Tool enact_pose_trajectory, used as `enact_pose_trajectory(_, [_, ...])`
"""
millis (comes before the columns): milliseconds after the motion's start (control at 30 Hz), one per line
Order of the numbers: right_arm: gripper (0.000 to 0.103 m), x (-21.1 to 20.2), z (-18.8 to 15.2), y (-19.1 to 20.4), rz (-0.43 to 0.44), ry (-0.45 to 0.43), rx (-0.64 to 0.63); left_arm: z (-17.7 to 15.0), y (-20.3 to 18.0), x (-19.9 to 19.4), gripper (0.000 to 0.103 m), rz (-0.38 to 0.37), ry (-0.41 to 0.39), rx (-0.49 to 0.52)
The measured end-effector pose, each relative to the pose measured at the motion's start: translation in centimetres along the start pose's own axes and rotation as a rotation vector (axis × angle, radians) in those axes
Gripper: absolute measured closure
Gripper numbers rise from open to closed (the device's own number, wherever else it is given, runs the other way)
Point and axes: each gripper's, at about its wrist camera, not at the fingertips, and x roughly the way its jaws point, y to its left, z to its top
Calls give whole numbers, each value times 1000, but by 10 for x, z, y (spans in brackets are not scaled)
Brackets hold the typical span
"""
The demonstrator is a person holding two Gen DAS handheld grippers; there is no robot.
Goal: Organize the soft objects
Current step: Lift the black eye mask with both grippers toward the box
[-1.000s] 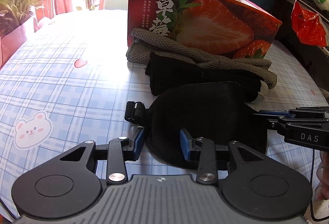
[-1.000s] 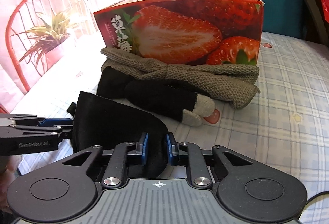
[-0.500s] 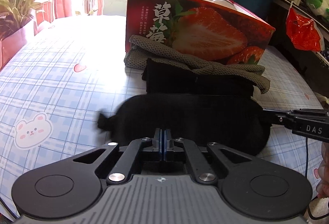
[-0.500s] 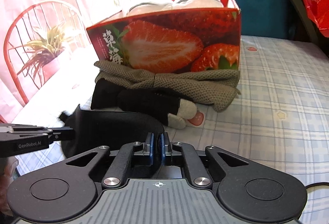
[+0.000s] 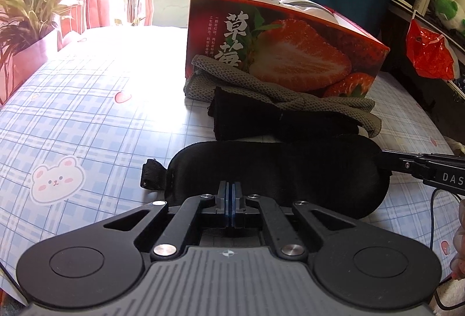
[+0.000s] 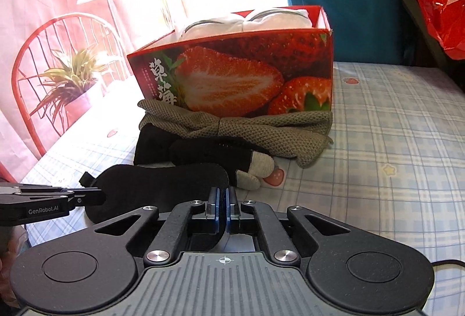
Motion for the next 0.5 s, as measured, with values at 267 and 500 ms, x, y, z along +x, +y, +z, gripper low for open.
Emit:
enact_pose_trajectory(267, [98, 0, -3, 0, 8, 15, 20, -5, 1, 4, 100, -19, 30, -10])
enact_pose_trajectory(500, [74, 11, -10, -4, 6, 59, 56, -5, 7, 6, 95, -26, 53, -28])
